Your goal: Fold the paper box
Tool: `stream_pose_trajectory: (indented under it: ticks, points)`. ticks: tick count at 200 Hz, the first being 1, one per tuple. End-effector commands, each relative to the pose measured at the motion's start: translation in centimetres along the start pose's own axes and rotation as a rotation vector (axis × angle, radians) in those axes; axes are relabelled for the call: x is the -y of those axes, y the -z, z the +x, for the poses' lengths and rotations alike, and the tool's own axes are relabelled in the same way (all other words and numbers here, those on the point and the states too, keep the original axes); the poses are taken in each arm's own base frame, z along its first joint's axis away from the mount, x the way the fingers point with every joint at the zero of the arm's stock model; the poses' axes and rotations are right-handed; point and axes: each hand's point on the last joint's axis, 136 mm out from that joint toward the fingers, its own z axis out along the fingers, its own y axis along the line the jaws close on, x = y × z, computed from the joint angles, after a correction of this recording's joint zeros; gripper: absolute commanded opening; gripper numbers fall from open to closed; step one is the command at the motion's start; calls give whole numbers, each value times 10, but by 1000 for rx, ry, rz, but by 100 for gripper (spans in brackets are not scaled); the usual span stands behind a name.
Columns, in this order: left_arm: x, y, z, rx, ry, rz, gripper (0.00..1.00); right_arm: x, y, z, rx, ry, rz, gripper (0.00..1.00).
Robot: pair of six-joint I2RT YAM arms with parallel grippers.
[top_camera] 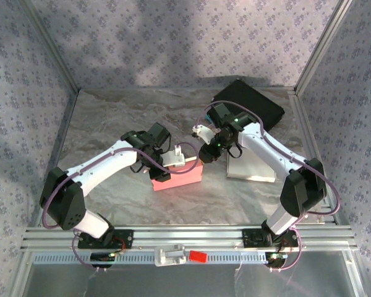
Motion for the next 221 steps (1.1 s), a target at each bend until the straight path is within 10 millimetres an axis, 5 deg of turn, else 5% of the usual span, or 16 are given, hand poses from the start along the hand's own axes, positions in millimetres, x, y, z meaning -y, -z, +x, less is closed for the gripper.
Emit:
stream_pose_trajectory:
  ticks: [1, 29, 138, 171, 221]
  points:
    - [3, 7, -2, 30, -19, 9, 37, 0, 6, -5, -9, 21, 13, 25]
    - [2, 7, -3, 30, -17, 8, 37, -5, 5, -2, -17, 10, -7, 18]
    - [3, 6, -2, 32, -11, 14, 37, -9, -3, 2, -37, 3, 0, 21]
    - [3, 7, -2, 34, -7, 15, 37, -7, 0, 0, -28, 2, 20, 11]
    - [3, 7, -2, 34, -7, 13, 37, -2, 1, 4, -35, -11, 59, 17]
